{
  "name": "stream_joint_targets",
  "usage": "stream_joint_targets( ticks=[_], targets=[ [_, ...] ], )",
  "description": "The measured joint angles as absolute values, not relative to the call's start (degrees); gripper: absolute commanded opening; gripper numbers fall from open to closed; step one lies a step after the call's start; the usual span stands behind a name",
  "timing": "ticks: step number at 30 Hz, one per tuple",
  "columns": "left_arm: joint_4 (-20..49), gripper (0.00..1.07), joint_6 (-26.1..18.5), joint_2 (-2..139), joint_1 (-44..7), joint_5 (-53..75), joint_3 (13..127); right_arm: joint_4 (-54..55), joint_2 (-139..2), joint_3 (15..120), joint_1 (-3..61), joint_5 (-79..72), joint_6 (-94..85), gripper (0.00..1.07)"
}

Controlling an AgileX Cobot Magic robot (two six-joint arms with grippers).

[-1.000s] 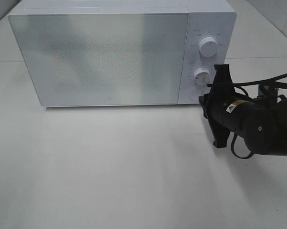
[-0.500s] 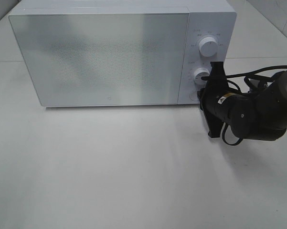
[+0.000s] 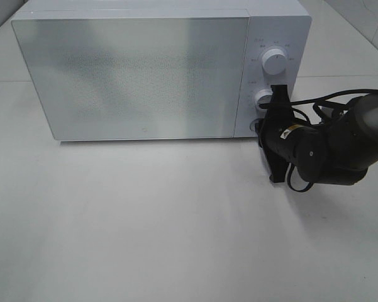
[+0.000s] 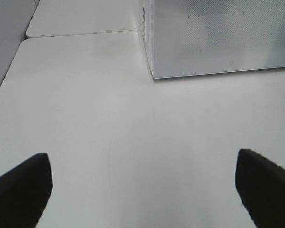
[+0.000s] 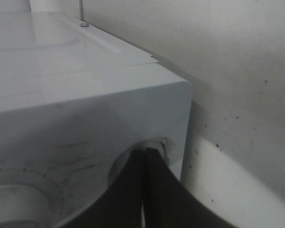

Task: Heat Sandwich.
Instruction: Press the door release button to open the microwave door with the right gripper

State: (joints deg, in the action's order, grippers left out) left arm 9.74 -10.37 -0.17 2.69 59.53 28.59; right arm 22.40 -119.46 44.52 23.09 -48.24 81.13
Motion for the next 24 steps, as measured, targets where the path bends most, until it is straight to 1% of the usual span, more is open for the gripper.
stream_joint_targets(
  ticks=[6, 15, 24],
  targets=[
    [9.7, 1.03, -10.4, -0.2, 2.7, 59.5, 28.6, 22.9, -120.1, 44.9, 23.2, -49.4, 81.1, 0.0],
    [9.7, 1.03, -10.4, -0.2, 2.7, 59.5, 28.6, 25.6, -123.3, 48.4, 24.0, -50.0, 80.8, 0.0],
    [5.6, 1.03, -10.4, -0.2, 2.7, 59.5, 28.6, 26.9, -123.3, 48.5, 24.5, -50.0, 79.6, 0.01]
  ],
)
